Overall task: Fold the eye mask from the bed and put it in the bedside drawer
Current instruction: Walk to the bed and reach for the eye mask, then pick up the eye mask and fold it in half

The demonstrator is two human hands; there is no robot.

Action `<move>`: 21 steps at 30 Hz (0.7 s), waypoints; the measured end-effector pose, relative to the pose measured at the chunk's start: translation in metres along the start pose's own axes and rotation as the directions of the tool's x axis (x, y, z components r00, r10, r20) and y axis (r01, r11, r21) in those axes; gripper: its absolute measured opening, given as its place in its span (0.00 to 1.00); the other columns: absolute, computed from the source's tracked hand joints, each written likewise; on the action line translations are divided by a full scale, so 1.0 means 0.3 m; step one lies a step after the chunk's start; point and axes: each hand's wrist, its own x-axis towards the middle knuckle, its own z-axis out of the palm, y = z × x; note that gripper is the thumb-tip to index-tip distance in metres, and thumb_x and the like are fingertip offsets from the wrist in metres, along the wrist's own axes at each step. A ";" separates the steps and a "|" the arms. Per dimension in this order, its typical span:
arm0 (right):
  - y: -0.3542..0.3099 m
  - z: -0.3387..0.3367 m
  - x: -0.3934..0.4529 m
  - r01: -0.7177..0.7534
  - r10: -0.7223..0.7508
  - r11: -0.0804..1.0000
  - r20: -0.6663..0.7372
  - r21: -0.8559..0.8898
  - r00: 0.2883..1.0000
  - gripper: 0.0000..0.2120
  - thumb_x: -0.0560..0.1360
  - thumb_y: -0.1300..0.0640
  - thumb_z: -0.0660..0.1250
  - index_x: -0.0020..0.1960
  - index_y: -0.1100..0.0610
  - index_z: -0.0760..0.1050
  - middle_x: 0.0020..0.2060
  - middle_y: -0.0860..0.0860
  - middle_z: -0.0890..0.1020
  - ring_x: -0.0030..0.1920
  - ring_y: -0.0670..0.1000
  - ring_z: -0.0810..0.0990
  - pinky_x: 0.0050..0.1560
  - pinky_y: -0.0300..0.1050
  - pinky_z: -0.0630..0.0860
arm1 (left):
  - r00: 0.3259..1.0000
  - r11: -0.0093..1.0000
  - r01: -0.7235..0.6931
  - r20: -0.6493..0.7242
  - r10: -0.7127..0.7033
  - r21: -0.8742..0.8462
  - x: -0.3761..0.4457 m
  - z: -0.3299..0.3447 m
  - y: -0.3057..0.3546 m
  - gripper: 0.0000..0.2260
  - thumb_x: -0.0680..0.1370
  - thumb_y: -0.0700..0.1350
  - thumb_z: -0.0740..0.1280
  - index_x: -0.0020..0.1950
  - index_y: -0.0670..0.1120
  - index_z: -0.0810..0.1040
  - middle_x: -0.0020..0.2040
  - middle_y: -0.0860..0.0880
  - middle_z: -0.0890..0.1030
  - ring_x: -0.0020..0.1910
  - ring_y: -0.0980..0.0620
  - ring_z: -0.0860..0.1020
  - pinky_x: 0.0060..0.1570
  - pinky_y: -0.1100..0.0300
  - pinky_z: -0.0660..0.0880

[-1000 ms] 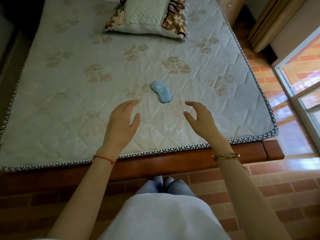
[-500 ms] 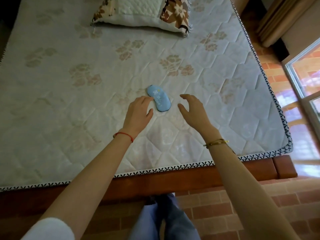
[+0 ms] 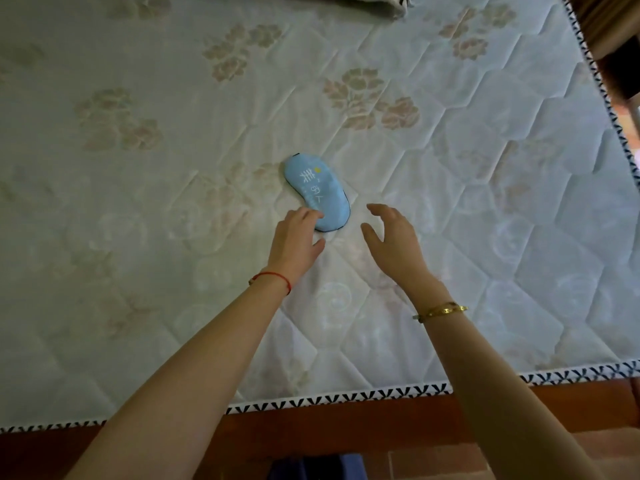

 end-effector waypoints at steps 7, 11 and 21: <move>0.088 0.099 0.078 -0.050 0.055 0.991 -0.035 0.120 0.998 0.19 0.78 0.55 0.62 0.68 0.55 0.70 0.63 0.53 0.77 0.63 0.52 0.75 0.64 0.49 0.72 | 1.000 0.999 0.003 0.005 -0.004 0.047 0.101 0.130 -0.054 0.21 0.74 0.43 0.68 0.66 0.46 0.71 0.63 0.47 0.74 0.59 0.46 0.72 0.59 0.53 0.72; 0.116 0.135 0.086 -0.056 0.066 0.984 -0.053 0.168 0.996 0.17 0.78 0.55 0.61 0.67 0.55 0.70 0.62 0.52 0.78 0.61 0.51 0.76 0.63 0.48 0.72 | 0.996 0.997 -0.032 -0.077 0.038 0.075 0.141 0.151 -0.068 0.16 0.74 0.42 0.67 0.62 0.45 0.73 0.60 0.47 0.75 0.55 0.46 0.73 0.53 0.51 0.74; 0.128 0.170 0.045 -0.134 0.143 0.969 -0.031 0.206 0.989 0.17 0.78 0.55 0.61 0.66 0.56 0.72 0.61 0.51 0.78 0.58 0.49 0.77 0.58 0.41 0.72 | 0.963 0.983 -0.061 -0.268 0.012 -0.172 0.104 0.111 -0.042 0.03 0.75 0.42 0.64 0.47 0.44 0.77 0.46 0.49 0.79 0.46 0.51 0.76 0.44 0.61 0.73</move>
